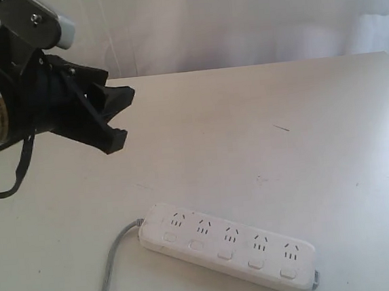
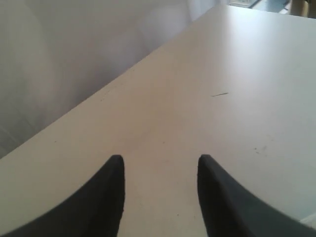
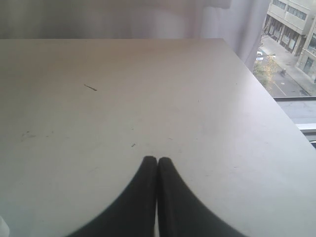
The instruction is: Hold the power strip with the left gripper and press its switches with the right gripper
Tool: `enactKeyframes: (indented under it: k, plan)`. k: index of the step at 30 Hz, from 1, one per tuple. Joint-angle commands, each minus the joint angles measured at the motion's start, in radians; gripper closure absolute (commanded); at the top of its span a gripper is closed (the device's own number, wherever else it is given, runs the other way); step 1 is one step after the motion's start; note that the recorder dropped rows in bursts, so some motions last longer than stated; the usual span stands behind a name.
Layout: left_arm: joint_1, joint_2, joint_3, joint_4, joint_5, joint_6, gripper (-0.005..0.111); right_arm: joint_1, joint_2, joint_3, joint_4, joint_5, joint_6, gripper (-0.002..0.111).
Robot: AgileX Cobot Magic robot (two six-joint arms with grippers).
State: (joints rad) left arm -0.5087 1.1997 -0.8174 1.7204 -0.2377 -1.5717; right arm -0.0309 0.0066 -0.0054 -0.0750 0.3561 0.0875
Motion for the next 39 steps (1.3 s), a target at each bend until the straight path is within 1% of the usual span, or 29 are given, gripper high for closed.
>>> enactKeyframes:
  k: [1, 2, 4, 7, 10, 13, 15, 16, 22, 27, 29, 30, 32, 35, 36, 38, 39]
  plan:
    - [-0.003, -0.002, 0.0, -0.027, 0.027, -0.034, 0.056, -0.009, -0.007, 0.005, -0.002, -0.006, -0.004, 0.108]
    - [-0.003, -0.002, 0.001, -0.036, 0.034, -0.005, 0.056, -0.009, -0.007, 0.005, -0.002, -0.006, -0.004, 0.108]
    - [-0.003, 0.0, 0.001, -0.118, 0.015, 0.112, 0.056, -0.009, -0.007, 0.005, -0.002, -0.006, -0.004, 0.108]
    - [-0.003, 0.0, 0.001, -0.358, -0.001, 0.363, 0.056, -0.009, -0.007, 0.005, -0.002, -0.006, -0.004, 0.108]
    - [-0.005, 0.0, 0.006, -0.651, -0.001, 0.732, 0.056, -0.009, -0.007, 0.005, -0.002, -0.006, -0.004, 0.108]
    - [-0.033, 0.0, 0.031, -1.021, 0.007, 1.218, 0.056, -0.009, -0.007, 0.005, -0.002, -0.006, -0.004, 0.108]
    - [-0.045, 0.0, 0.05, -1.2, 0.007, 1.459, 0.056, -0.009, -0.007, 0.005, -0.002, -0.006, -0.004, 0.108]
    - [-0.044, 0.0, 0.06, -1.241, 0.007, 1.523, 0.056, -0.009, -0.007, 0.005, -0.002, -0.006, -0.004, 0.108]
    - [-0.014, 0.0, 0.067, -1.251, 0.142, 1.536, 0.056, -0.009, -0.007, 0.005, -0.002, -0.006, -0.004, 0.108]
    - [-0.015, 0.019, 0.072, -1.165, 0.245, 1.536, 0.056, -0.009, -0.007, 0.005, -0.002, -0.006, -0.004, 0.108]
    - [-0.02, 0.033, 0.072, -1.165, 0.25, 1.549, 0.056, -0.009, -0.007, 0.005, -0.002, -0.006, -0.004, 0.108]
    - [-0.035, 0.047, 0.072, -1.167, 0.251, 1.561, 0.056, -0.009, -0.007, 0.005, -0.002, -0.006, -0.004, 0.108]
    - [-0.061, 0.072, 0.072, -1.191, 0.251, 1.64, 0.056, -0.009, -0.007, 0.005, -0.002, -0.006, -0.004, 0.108]
    - [-0.12, 0.123, 0.07, -1.341, 0.27, 1.895, 0.056, -0.009, -0.007, 0.005, -0.002, -0.006, -0.004, 0.108]
    - [-0.138, 0.146, 0.067, -1.396, 0.284, 2.007, 0.056, -0.009, -0.007, 0.005, -0.002, -0.006, -0.004, 0.108]
    - [-0.172, 0.178, 0.052, -1.448, 0.302, 2.134, 0.054, -0.009, -0.007, 0.005, -0.002, -0.006, -0.004, 0.108]
    - [-0.191, 0.2, 0.04, -1.464, 0.312, 2.168, 0.052, -0.009, -0.007, 0.005, -0.002, -0.006, -0.004, 0.108]
